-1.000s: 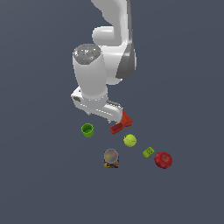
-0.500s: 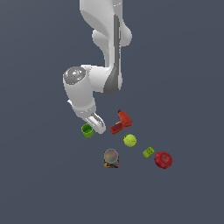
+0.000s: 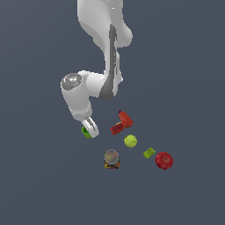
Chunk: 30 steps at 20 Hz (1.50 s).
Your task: Pick up a designated object from a clutter of objects.
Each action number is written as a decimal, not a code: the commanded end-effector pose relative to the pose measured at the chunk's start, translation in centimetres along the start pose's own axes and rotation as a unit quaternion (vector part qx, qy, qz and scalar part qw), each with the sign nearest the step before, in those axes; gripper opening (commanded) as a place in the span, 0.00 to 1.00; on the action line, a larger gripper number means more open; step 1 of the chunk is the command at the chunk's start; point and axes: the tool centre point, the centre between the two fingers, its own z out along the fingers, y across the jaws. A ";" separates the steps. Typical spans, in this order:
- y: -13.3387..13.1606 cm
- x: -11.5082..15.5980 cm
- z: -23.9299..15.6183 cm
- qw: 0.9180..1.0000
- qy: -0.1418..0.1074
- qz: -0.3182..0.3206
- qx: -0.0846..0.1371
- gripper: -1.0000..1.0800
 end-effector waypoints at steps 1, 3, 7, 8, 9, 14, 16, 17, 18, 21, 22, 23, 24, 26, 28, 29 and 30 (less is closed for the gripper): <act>0.1 0.1 0.2 1.000 0.001 0.005 0.000 0.96; 0.1 0.0 0.1 1.000 0.000 0.002 0.000 0.96; 0.1 0.0 0.9 1.000 0.000 0.003 0.000 0.96; 0.1 0.0 1.3 1.000 0.000 0.003 0.000 0.96; 0.1 0.0 1.7 1.000 0.001 0.003 0.000 0.96; 0.2 0.0 4.1 1.000 0.001 0.005 0.000 0.96; 0.2 0.0 4.7 1.000 0.001 0.005 0.000 0.96; 0.2 0.1 4.9 1.000 0.001 0.005 0.000 0.96; 0.2 0.1 5.1 1.000 0.001 0.005 0.000 0.96; 0.1 0.1 5.2 1.000 0.001 0.005 0.000 0.00; 0.1 0.1 5.2 1.000 0.001 0.005 0.000 0.00; 0.1 0.1 5.2 1.000 0.001 0.005 0.000 0.00; 0.1 0.1 5.2 1.000 0.001 0.005 0.000 0.00; 0.1 0.1 5.2 1.000 0.001 0.005 0.000 0.00; 0.1 0.1 5.2 1.000 0.001 0.005 0.000 0.00; 0.1 0.1 5.2 1.000 0.001 0.005 0.000 0.00; 0.1 0.1 5.2 1.000 0.001 0.005 0.000 0.00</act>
